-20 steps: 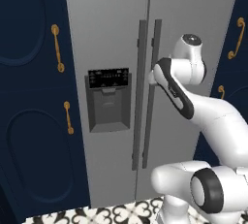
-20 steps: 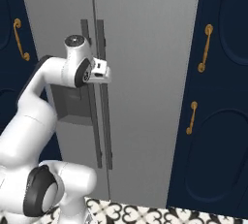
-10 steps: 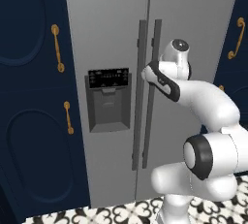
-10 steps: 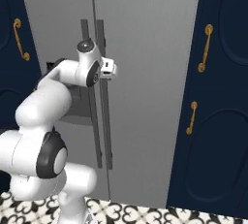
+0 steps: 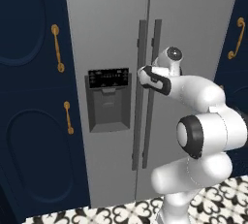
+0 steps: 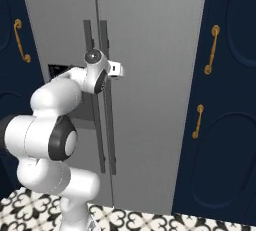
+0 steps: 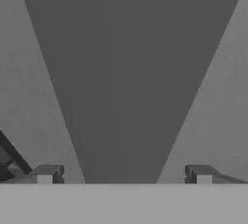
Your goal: Take the strawberry from the fridge and place it on top of the pancake, located on the dining counter.
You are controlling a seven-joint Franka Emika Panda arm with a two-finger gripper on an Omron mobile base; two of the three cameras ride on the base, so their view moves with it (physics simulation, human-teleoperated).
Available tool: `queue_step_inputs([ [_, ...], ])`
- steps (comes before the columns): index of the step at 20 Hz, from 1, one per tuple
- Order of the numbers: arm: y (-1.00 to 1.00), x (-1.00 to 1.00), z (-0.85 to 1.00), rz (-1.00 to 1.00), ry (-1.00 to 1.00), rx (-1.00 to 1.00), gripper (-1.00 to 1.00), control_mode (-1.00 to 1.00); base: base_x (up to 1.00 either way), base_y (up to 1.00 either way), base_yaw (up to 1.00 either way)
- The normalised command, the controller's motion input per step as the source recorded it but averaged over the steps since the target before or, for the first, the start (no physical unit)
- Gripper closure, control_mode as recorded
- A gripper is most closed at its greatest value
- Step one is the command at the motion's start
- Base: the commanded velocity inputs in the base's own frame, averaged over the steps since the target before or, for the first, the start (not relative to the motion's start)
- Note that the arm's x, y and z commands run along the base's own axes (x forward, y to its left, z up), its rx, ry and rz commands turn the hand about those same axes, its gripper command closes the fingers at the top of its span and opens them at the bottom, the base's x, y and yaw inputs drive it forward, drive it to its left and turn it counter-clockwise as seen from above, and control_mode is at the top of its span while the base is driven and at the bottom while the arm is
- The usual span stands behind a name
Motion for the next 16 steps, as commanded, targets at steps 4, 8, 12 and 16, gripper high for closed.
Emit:
queue_step_inputs([
  [4, 0.00, 0.54, -0.25, 0.00, -0.11, 0.00, -1.00, -1.00, 0.00, 0.00, 0.00],
  [8, -0.04, 0.52, 0.00, 0.00, 0.07, 0.00, -1.00, -1.00, 0.00, 0.00, 0.00],
  [12, -0.04, 0.19, 0.00, 0.00, 0.15, 0.00, 1.00, -1.00, 0.00, 0.00, 0.00],
  [16, -0.23, -0.36, 0.00, -0.03, 0.14, 0.00, 1.00, -1.00, 0.00, 0.00, 0.00],
])
